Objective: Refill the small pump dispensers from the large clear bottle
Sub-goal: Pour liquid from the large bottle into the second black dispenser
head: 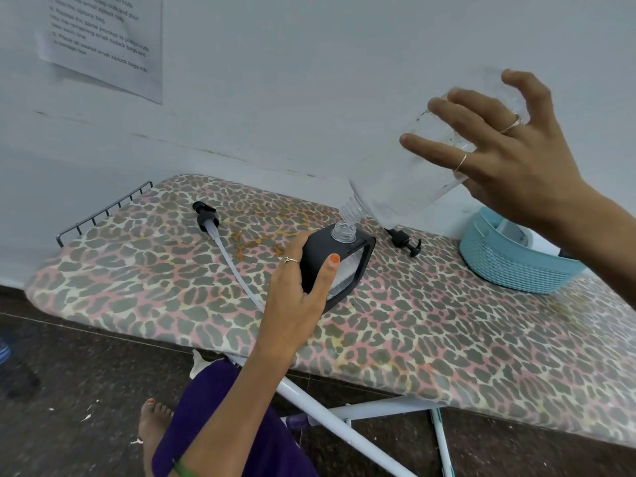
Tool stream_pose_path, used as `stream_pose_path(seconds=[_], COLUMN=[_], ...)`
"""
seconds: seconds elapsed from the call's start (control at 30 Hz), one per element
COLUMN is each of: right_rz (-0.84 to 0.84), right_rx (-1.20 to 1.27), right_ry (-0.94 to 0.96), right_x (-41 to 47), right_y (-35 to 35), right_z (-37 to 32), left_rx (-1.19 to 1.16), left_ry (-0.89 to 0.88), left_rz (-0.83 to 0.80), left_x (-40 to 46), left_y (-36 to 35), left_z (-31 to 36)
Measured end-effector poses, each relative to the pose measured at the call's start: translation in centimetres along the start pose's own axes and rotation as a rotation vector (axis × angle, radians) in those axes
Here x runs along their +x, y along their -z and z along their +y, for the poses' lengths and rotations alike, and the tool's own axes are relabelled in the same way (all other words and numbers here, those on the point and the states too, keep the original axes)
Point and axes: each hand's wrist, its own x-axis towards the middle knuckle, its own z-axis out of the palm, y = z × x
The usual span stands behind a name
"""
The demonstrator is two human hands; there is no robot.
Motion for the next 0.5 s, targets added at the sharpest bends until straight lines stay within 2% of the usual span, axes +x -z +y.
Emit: stream_pose_path(seconds=[0.5], right_rz=[0.009], right_rx=[-0.101], right_ry=[0.122], right_x=[1.2], right_y=[0.3], right_z=[0.7], left_rx=[0.006], left_ry=[-0.011], left_rz=[0.011], left_x=[0.0], left_y=[0.0], left_z=[0.2])
